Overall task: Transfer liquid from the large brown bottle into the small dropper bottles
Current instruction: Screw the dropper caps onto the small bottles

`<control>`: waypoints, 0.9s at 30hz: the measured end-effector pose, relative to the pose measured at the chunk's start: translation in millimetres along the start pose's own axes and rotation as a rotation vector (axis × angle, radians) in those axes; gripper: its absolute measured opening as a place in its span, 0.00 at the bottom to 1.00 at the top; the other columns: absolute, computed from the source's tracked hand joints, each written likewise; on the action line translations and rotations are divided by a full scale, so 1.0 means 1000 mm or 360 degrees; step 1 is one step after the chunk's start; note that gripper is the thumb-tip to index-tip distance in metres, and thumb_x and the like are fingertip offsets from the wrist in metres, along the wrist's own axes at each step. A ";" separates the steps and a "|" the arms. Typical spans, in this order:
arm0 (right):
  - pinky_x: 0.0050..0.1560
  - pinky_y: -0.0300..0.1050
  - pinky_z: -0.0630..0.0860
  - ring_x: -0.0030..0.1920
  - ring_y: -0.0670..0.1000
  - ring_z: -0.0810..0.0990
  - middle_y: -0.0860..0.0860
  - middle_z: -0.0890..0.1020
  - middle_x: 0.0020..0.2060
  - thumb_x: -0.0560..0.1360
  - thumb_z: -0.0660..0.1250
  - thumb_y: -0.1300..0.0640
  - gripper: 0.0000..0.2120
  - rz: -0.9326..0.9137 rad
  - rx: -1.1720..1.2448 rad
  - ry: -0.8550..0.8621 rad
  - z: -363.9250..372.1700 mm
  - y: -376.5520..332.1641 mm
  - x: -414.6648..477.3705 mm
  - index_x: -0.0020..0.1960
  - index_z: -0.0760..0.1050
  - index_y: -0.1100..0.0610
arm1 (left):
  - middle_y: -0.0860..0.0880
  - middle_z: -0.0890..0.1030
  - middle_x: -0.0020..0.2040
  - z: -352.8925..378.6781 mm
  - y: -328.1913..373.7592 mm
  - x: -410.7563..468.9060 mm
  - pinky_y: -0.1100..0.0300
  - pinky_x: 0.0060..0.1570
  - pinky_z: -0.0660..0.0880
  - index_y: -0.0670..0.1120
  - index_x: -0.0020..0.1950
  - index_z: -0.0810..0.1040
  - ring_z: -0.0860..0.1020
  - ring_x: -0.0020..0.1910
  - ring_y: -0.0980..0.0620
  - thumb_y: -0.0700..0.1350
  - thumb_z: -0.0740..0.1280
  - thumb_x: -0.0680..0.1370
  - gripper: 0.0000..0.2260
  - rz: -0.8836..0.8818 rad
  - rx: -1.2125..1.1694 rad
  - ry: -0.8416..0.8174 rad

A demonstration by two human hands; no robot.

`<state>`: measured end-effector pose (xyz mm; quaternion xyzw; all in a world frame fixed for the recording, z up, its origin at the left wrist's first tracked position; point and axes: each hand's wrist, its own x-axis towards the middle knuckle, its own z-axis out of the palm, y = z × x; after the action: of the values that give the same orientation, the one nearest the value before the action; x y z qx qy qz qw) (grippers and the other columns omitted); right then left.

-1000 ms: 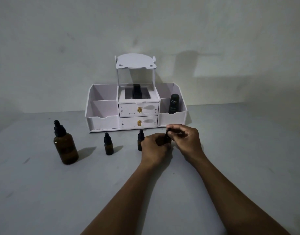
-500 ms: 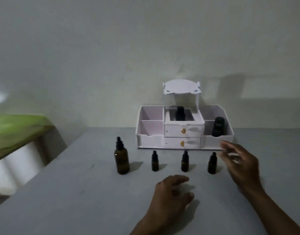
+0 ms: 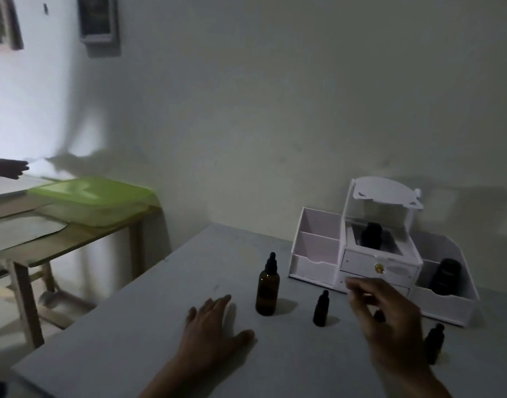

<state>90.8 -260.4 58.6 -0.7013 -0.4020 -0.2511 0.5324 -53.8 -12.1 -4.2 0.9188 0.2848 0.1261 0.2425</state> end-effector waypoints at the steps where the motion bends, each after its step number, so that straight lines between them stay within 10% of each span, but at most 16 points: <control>1: 0.45 0.33 0.79 0.45 0.43 0.83 0.41 0.84 0.47 0.74 0.72 0.65 0.11 0.0033 0.0065 -0.0075 0.014 -0.005 0.007 0.51 0.82 0.51 | 0.53 0.61 0.80 0.001 0.003 0.009 0.48 0.79 0.50 0.56 0.81 0.54 0.58 0.79 0.52 0.73 0.62 0.71 0.43 0.0011 -0.0046 -0.0026; 6: 0.47 0.37 0.81 0.51 0.40 0.81 0.43 0.84 0.51 0.74 0.72 0.62 0.14 0.0317 0.0223 -0.0342 0.073 -0.017 0.037 0.58 0.80 0.49 | 0.49 0.73 0.74 0.005 0.020 0.039 0.52 0.70 0.70 0.54 0.77 0.66 0.71 0.72 0.49 0.62 0.74 0.72 0.37 0.0049 -0.0653 -0.0025; 14: 0.44 0.24 0.74 0.53 0.38 0.80 0.43 0.83 0.53 0.74 0.73 0.60 0.17 0.0448 0.0146 -0.0629 0.122 -0.002 0.064 0.61 0.80 0.49 | 0.54 0.83 0.59 0.019 0.033 0.064 0.56 0.61 0.75 0.58 0.60 0.80 0.79 0.61 0.54 0.51 0.77 0.69 0.20 0.0167 -0.1165 -0.0029; 22: 0.47 0.34 0.78 0.45 0.40 0.82 0.43 0.85 0.43 0.69 0.78 0.55 0.10 0.0375 0.0159 -0.0590 0.125 0.012 0.066 0.49 0.82 0.50 | 0.52 0.87 0.49 0.018 0.028 0.073 0.61 0.49 0.82 0.51 0.58 0.84 0.85 0.47 0.57 0.41 0.77 0.70 0.16 0.0352 -0.1294 -0.0048; 27: 0.54 0.38 0.79 0.51 0.42 0.82 0.44 0.84 0.50 0.71 0.76 0.57 0.18 0.0423 0.0294 -0.0680 0.119 0.014 0.069 0.59 0.80 0.48 | 0.52 0.87 0.50 0.020 0.024 0.077 0.58 0.51 0.82 0.50 0.58 0.84 0.85 0.49 0.55 0.42 0.78 0.70 0.17 0.0373 -0.1319 -0.0075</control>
<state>131.4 -128.6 68.9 -0.7335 -0.4308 0.0125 0.5255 26.6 7.6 -1.6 0.7725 0.0981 0.2355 0.5815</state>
